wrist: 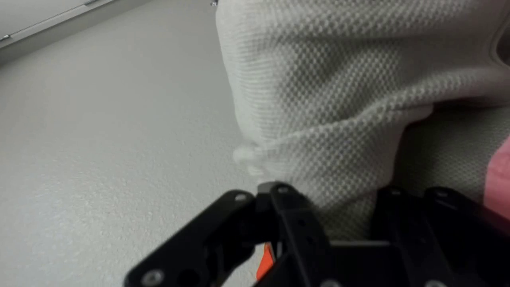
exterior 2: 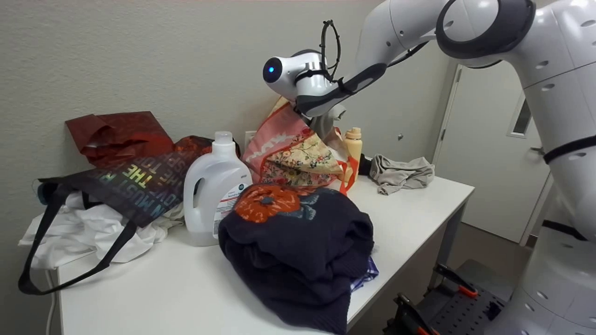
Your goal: Put the folded pants in the bag closest to them
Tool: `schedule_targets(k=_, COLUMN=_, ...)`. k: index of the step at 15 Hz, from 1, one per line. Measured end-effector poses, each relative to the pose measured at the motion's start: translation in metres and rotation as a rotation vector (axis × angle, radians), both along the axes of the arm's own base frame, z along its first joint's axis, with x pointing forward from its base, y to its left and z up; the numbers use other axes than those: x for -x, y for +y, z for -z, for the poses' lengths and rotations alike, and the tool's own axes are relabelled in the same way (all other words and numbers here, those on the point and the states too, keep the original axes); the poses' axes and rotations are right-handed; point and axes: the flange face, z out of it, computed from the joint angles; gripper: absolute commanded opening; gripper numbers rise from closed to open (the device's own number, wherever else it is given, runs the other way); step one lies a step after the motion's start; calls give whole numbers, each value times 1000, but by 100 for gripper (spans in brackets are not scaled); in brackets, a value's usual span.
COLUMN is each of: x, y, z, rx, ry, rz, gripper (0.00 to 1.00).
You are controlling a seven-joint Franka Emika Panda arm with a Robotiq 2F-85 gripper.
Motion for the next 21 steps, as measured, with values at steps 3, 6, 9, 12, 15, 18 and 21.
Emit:
schedule_targets(k=3, x=1, y=9, z=2, rx=-35, ry=7, rz=-6, gripper=30)
schedule_targets(k=6, x=0, y=7, z=8, rx=-34, ry=14, rz=-3, gripper=30)
schedule_targets(k=9, x=0, y=7, z=8, rx=-34, ry=14, rz=-3, gripper=8)
schedule_targets(k=12, x=0, y=8, z=14, rx=-30, ry=22, rz=-2, gripper=8)
schedule_targets(k=15, x=-1, y=14, z=22, rx=37, ry=28, rz=20, gripper=8)
schedule_targets(k=18, x=-8, y=34, z=30, rx=107, ry=21, rz=19, gripper=8)
schedule_targets(k=21, x=-22, y=61, z=41, rx=102, ry=8, rz=-32, gripper=8)
